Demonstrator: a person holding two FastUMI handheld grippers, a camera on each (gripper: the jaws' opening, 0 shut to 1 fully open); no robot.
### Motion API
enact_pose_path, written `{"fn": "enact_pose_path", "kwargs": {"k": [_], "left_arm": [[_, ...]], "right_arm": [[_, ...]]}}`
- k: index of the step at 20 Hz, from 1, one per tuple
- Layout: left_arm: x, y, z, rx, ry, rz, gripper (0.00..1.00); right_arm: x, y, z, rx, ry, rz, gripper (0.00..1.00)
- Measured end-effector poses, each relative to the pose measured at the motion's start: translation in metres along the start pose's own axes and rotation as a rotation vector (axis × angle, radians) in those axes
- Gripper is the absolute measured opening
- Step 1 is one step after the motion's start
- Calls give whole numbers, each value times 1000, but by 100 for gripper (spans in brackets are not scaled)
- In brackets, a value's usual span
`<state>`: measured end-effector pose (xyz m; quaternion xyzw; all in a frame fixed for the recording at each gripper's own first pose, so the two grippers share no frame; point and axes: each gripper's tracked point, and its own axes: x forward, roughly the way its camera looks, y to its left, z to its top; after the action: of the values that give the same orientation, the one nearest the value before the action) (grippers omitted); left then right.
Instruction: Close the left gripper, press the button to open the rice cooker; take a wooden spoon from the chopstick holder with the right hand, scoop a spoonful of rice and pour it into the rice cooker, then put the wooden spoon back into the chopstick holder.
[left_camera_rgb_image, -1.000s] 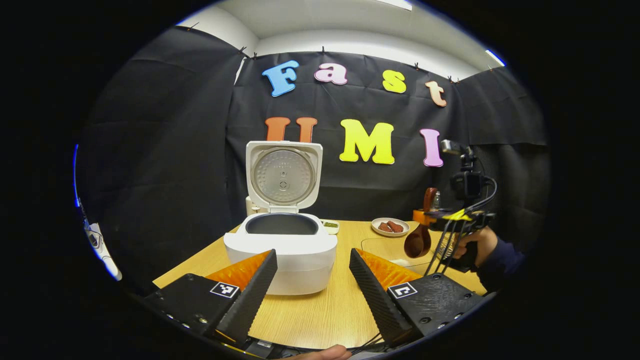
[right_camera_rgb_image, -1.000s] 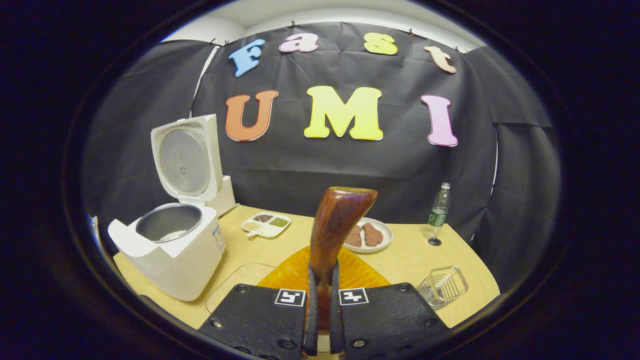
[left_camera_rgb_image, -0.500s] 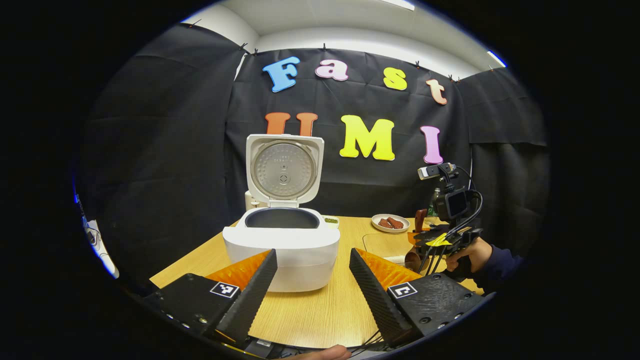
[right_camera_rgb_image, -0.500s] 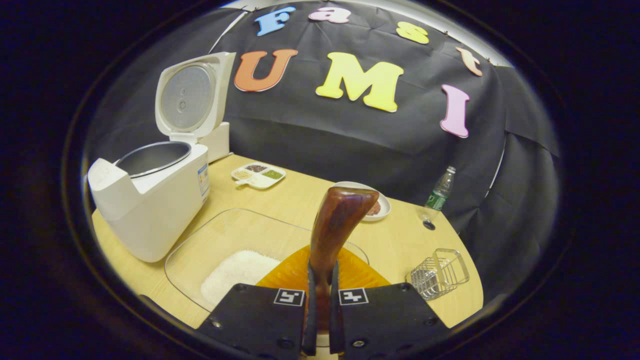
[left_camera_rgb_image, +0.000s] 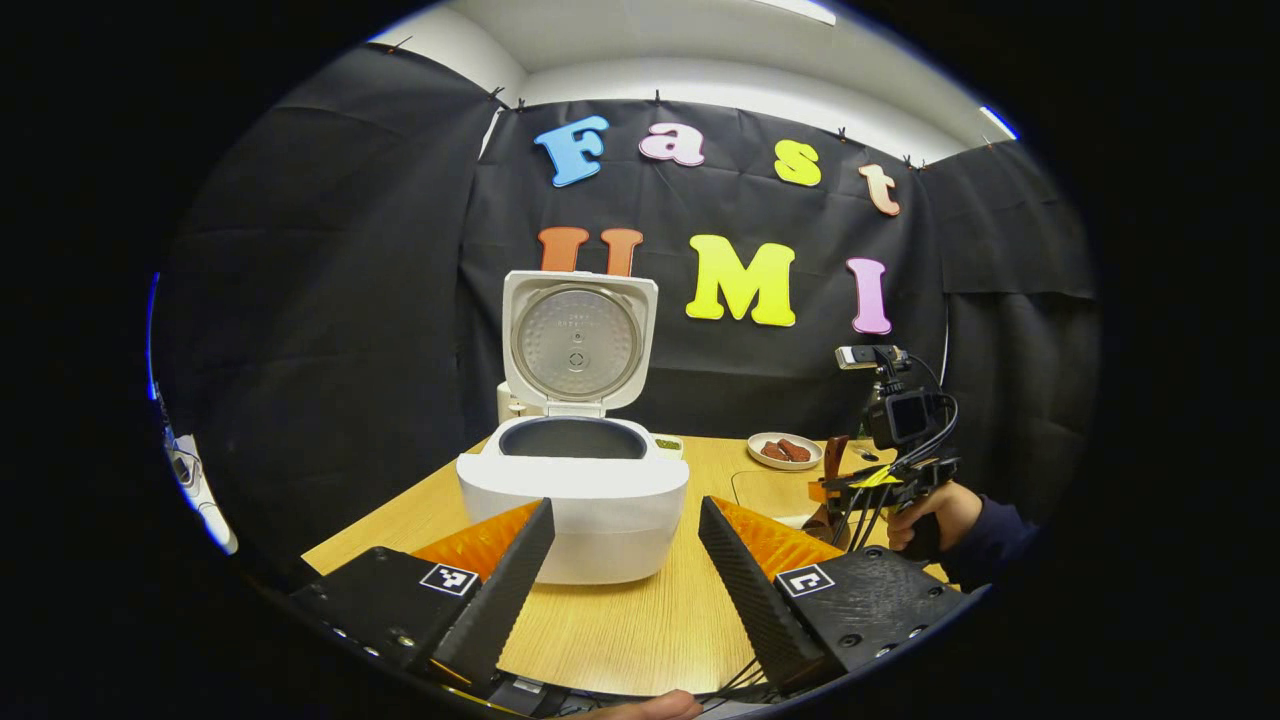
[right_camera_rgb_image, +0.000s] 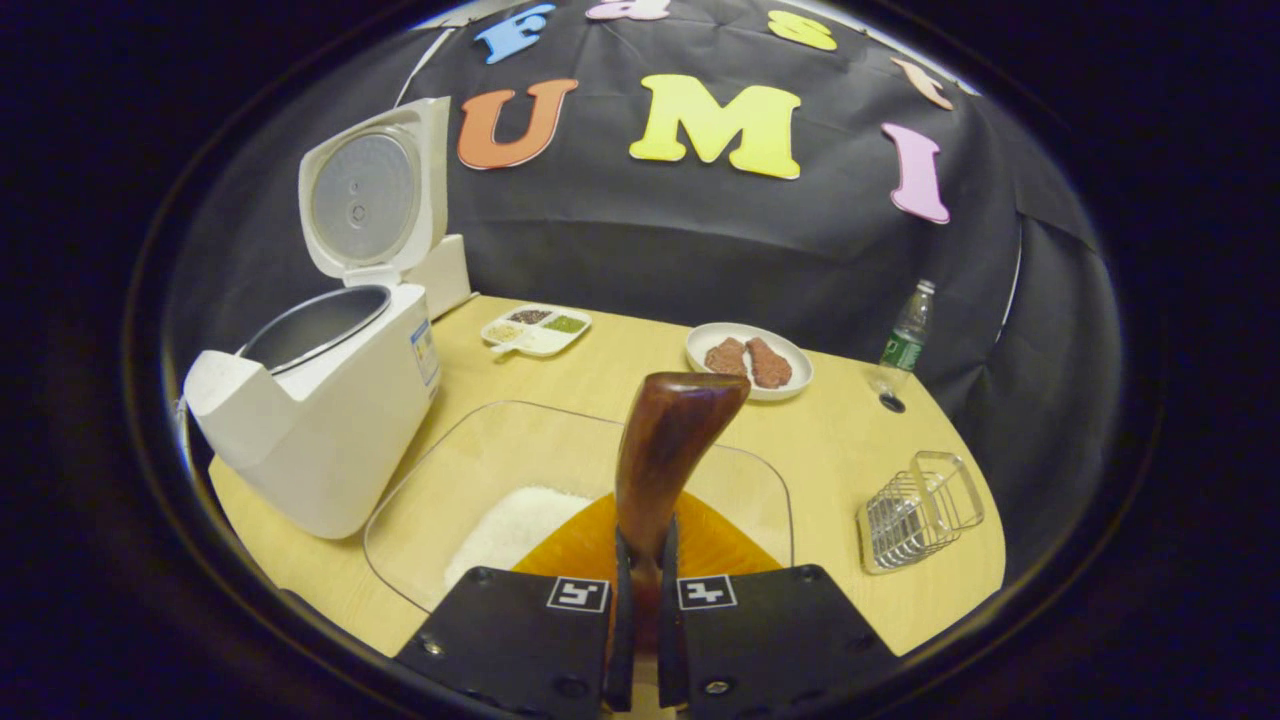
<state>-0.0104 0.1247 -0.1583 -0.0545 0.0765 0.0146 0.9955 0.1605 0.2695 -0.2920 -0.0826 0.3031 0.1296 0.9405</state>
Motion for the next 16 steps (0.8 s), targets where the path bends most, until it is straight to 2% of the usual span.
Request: {"fn": "enact_pose_path", "kwargs": {"k": [6,12,16], "left_arm": [[0,-1,1,4,-2,-4,93],[-2,5,1,10,-5,-3,93],[-2,8,-3,-7,1,-5,93]], "right_arm": [[6,41,6,81,12,100,12],[18,57,11,215,37,168,12],[26,66,11,323,89,275,12]]}}
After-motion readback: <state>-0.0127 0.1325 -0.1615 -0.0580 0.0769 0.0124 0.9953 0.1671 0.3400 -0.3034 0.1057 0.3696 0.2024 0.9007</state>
